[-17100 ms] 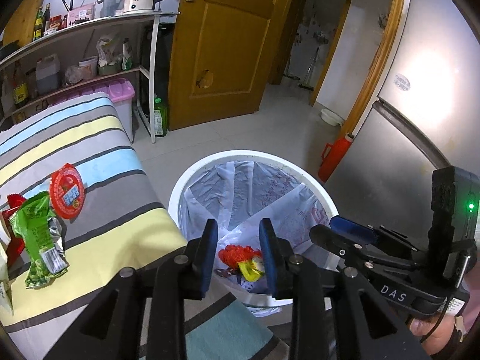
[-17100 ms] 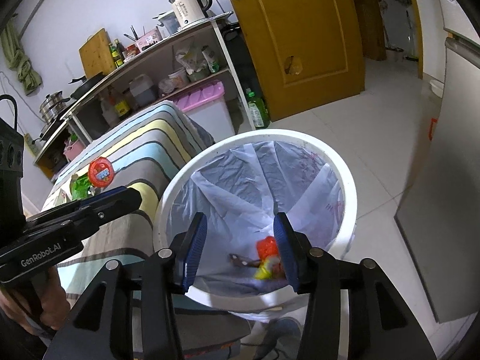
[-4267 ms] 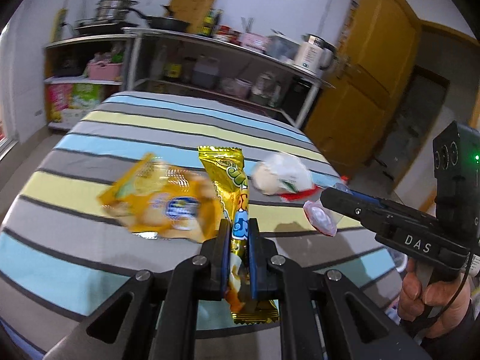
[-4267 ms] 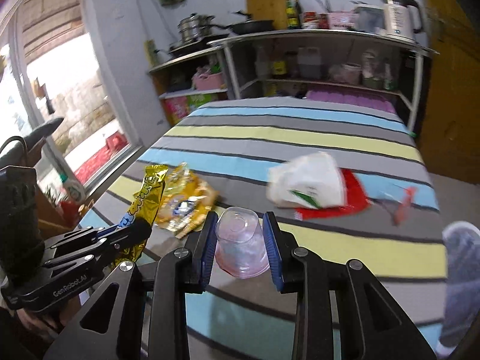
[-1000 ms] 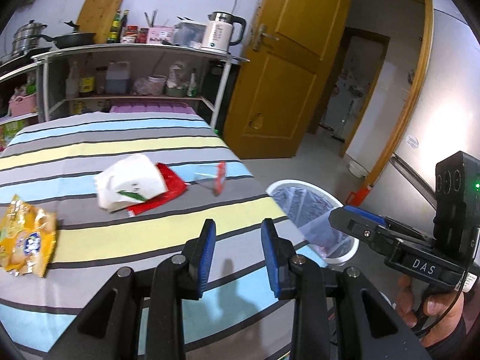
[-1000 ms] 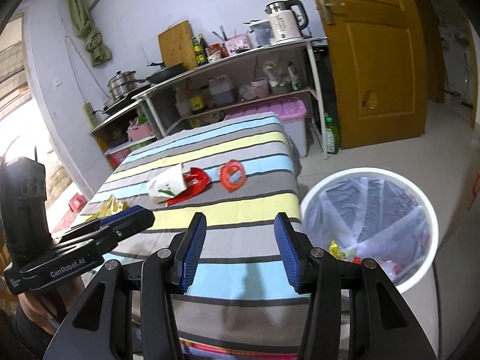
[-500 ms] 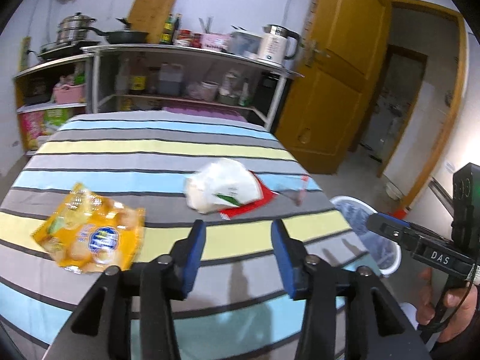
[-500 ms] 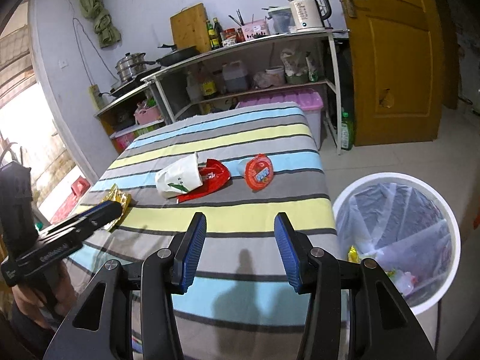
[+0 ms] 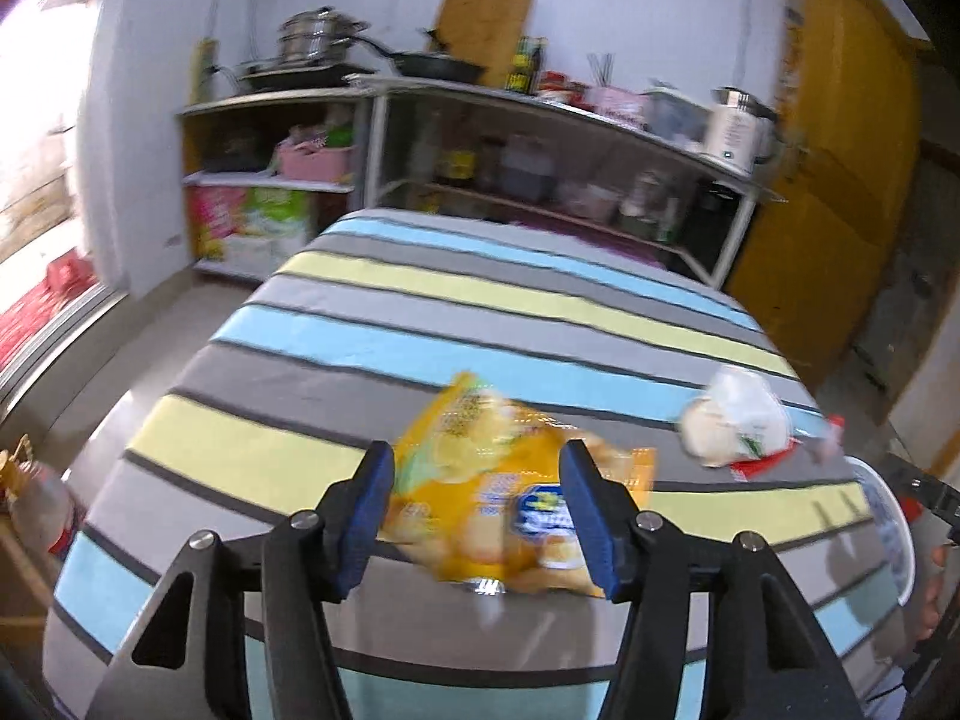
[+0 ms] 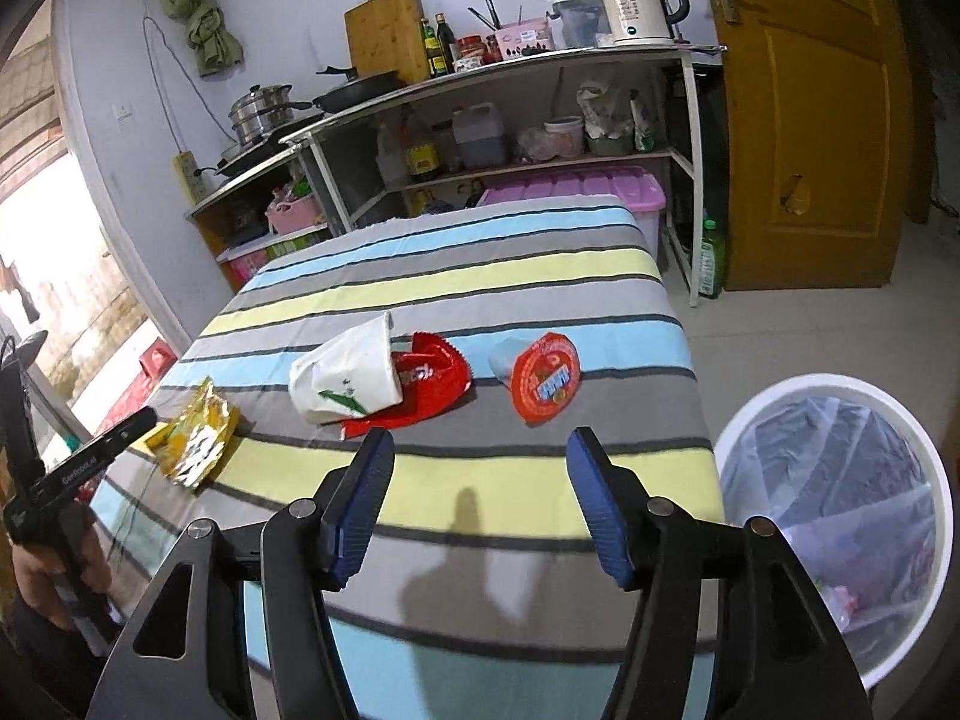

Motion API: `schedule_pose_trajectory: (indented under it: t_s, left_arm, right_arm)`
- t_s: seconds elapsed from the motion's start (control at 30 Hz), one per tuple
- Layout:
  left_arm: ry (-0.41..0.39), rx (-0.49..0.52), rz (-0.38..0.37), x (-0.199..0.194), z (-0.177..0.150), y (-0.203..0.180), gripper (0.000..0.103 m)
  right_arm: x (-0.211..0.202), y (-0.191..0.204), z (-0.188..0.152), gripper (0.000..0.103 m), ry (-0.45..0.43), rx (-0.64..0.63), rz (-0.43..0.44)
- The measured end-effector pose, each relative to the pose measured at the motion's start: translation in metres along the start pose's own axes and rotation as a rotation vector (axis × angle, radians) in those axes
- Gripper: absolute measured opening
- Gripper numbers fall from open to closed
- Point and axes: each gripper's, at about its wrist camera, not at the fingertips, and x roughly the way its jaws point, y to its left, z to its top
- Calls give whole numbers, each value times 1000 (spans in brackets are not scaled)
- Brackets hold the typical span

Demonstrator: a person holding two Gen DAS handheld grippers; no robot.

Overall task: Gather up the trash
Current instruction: 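Grasp the yellow chip bag with the left tool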

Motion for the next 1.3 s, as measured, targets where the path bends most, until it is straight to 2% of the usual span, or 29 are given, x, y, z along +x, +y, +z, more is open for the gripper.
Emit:
schedule_pose_trajectory:
  t_s: [0.2, 0.37, 0.57, 0.73, 0.9, 1.0, 1.13, 1.2, 1.3]
  left_arm:
    - [54, -47, 55, 17, -1, 21, 62]
    - [125, -72, 38, 30, -4, 21, 62]
    - [148, -74, 8, 34, -4, 14, 62]
    - [154, -62, 21, 33, -6, 8, 50]
    - [167, -31, 31, 36, -5, 1, 27]
    - [171, -18, 27, 37, -5, -1, 19]
    - [173, -13, 6, 37, -3, -2, 14]
    - [170, -8, -11, 36, -3, -5, 8]
    - [164, 8, -31, 35, -4, -10, 5]
  right_arm:
    - [21, -3, 10, 61, 24, -14, -21]
    - [37, -6, 17, 61, 39, -18, -32]
    - [52, -9, 24, 61, 58, -27, -39]
    - [63, -9, 27, 61, 74, -38, -42]
    - [71, -12, 32, 61, 78, -34, -44]
    - [75, -16, 35, 61, 82, -35, -43]
    - [79, -19, 38, 61, 90, -40, -45]
    - [81, -23, 39, 61, 96, -35, -41]
    - [83, -29, 38, 59, 110, -7, -9]
